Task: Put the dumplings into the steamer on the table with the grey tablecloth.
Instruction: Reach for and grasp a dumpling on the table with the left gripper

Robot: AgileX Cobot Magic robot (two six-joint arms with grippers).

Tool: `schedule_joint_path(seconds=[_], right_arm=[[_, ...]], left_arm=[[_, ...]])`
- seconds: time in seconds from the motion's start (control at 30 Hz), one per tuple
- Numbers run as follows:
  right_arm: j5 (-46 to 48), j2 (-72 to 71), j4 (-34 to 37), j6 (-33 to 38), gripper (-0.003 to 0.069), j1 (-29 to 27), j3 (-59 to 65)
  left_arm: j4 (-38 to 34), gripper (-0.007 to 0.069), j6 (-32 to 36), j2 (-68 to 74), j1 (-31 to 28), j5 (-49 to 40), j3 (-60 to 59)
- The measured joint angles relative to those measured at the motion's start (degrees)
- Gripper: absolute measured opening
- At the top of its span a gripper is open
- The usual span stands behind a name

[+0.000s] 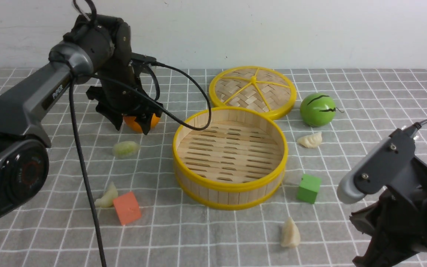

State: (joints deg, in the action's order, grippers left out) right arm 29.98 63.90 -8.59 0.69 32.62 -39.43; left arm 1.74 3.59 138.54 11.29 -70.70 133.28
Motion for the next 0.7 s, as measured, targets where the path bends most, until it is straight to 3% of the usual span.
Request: schedule_joint_path(seconds=[0.2, 0.47, 0.7], right_arm=[[0.0, 0.1, 0.0, 0.1, -0.0015, 0.0, 0.0], [-0.1, 0.1, 0.0, 0.1, -0.0014, 0.0, 0.0], [-0.1, 0.1, 0.0, 0.1, -0.0011, 0.0, 0.0]], left_arm=[[-4.3, 0.0494, 0.3, 0.1, -3.5, 0.0, -5.3], [-3.4, 0.0416, 0.4, 0.2, -2.9, 0.6, -9.3], [-1.7, 0.0413, -5.2, 0.0, -2.5, 0.7, -9.4]])
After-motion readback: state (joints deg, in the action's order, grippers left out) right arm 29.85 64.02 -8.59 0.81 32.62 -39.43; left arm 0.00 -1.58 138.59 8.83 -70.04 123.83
